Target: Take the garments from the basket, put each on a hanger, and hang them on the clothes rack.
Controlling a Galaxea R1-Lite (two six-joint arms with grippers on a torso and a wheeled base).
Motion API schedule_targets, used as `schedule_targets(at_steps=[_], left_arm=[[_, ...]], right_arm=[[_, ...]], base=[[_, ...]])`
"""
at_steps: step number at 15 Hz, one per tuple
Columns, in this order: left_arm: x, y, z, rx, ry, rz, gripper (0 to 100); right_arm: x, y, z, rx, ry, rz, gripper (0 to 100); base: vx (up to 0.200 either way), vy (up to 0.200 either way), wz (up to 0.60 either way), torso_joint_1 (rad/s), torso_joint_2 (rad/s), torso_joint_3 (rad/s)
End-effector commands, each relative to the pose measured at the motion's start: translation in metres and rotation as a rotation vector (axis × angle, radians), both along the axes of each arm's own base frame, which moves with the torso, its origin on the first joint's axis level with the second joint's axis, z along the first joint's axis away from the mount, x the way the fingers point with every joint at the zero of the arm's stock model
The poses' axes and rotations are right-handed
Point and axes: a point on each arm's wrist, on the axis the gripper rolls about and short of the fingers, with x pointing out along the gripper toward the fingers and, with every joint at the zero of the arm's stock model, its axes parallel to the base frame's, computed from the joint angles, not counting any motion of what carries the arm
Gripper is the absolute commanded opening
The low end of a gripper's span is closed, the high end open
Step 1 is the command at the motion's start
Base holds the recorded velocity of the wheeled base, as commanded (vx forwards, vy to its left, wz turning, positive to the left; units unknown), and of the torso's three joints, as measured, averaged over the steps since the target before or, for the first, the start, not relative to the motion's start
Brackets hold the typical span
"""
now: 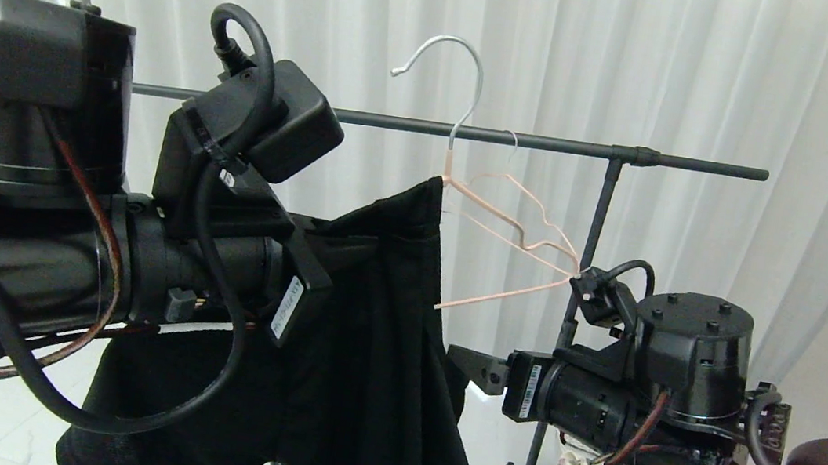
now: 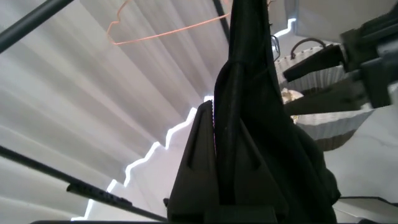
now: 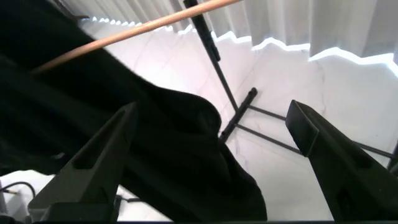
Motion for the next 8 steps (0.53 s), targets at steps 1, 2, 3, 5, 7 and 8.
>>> schedule_targets(at_steps=[1, 2, 3, 5, 7, 8], left_arm=[[-0.004, -0.003, 0.001, -0.001, -0.003, -0.02, 0], [-0.005, -0.003, 0.001, -0.003, -0.005, -0.023, 0], [-0.005, -0.003, 0.001, -0.003, -0.005, -0.023, 0], [-0.006, -0.002, 0.003, -0.009, -0.012, -0.023, 0], [-0.007, -0.002, 0.005, -0.017, -0.022, -0.023, 0], [-0.007, -0.001, 0.006, -0.018, -0.023, -0.023, 0]], right_arm=[[0.002, 0.002, -0.006, -0.017, 0.013, -0.001, 100], [0.002, 0.003, -0.009, -0.023, 0.017, -0.003, 100], [0.002, 0.003, -0.01, -0.025, 0.021, -0.002, 100], [0.001, 0.002, -0.015, -0.042, 0.033, -0.003, 100], [-0.002, -0.002, -0.023, -0.067, 0.05, -0.006, 100], [-0.003, -0.004, -0.026, -0.08, 0.06, -0.008, 100]], base=[[0.0, 0.0, 0.0, 0.0, 0.0, 0.0], [0.0, 0.0, 0.0, 0.0, 0.0, 0.0], [0.0, 0.0, 0.0, 0.0, 0.0, 0.0], [0.0, 0.0, 0.0, 0.0, 0.0, 0.0], [0.0, 0.0, 0.0, 0.0, 0.0, 0.0], [0.0, 0.0, 0.0, 0.0, 0.0, 0.0]])
